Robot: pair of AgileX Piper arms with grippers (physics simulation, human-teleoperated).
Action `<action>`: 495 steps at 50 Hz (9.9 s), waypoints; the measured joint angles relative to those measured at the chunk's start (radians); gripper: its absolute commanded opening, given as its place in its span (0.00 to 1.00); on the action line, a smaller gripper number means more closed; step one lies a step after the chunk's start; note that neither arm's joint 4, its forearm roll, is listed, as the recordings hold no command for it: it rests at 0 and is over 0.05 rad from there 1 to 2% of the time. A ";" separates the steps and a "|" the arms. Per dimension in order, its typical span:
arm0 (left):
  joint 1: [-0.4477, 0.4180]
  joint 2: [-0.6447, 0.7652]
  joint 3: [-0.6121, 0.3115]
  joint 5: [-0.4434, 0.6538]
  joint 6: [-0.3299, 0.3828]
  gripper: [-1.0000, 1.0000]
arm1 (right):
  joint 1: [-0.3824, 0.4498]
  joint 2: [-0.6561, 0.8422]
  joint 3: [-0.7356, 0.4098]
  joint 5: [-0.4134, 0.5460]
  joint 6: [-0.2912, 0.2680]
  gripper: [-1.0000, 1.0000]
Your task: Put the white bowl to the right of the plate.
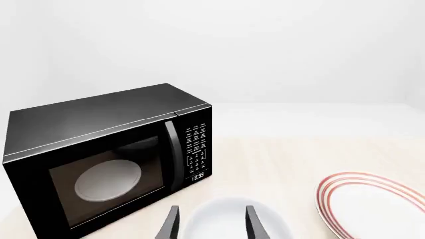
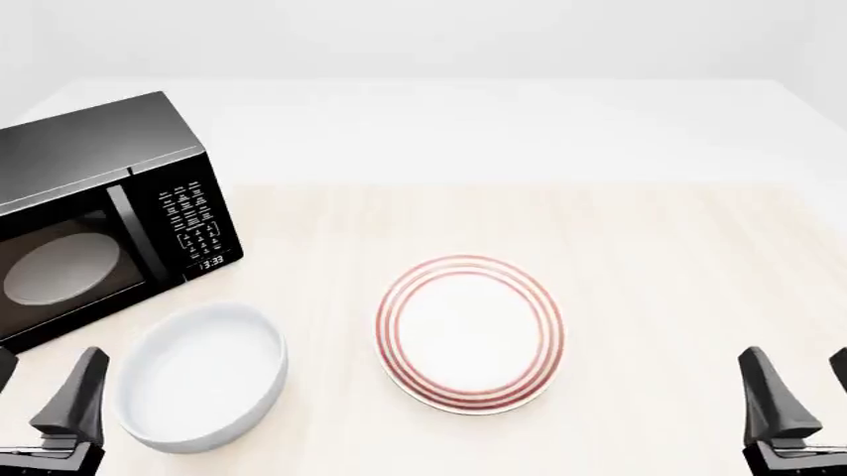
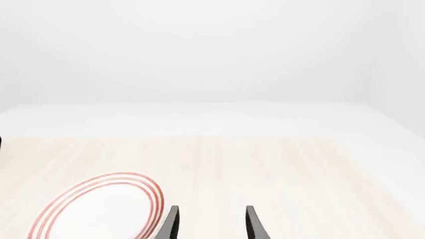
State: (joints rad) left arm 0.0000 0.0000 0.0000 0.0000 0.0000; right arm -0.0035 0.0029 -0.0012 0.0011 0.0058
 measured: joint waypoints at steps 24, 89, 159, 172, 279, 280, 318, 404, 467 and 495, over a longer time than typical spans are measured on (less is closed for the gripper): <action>0.000 0.000 0.000 0.000 0.000 1.00 | 0.001 0.307 -0.052 -0.191 0.032 1.00; 0.000 0.000 0.000 0.000 0.000 1.00 | 0.685 1.557 -1.041 -0.312 0.108 1.00; 0.000 0.000 0.000 0.000 0.000 1.00 | 0.944 1.957 -1.379 -0.208 0.297 1.00; 0.000 0.000 0.000 0.000 0.000 1.00 | 0.937 1.989 -1.369 -0.230 0.337 1.00; 0.000 0.000 0.000 0.000 0.000 1.00 | 0.990 2.253 -1.429 -0.249 0.625 1.00; 0.000 0.000 0.000 0.000 0.000 1.00 | 0.989 2.254 -1.429 -0.250 0.626 1.00; 0.000 0.000 0.000 0.000 0.000 1.00 | 0.964 2.229 -1.423 -0.205 0.564 0.00; 0.000 0.000 0.000 0.000 0.000 1.00 | 0.223 1.546 -0.659 -0.389 0.392 0.00; 0.000 0.000 0.000 0.000 0.000 1.00 | -0.250 1.405 -0.261 -0.613 0.418 0.00; 0.000 0.000 0.000 0.000 0.000 1.00 | -0.364 1.527 -0.276 -0.709 0.432 0.00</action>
State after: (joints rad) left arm 0.0000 0.0000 0.0000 0.0000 0.0000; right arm -0.3676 1.5294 -0.2767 -0.7075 0.4382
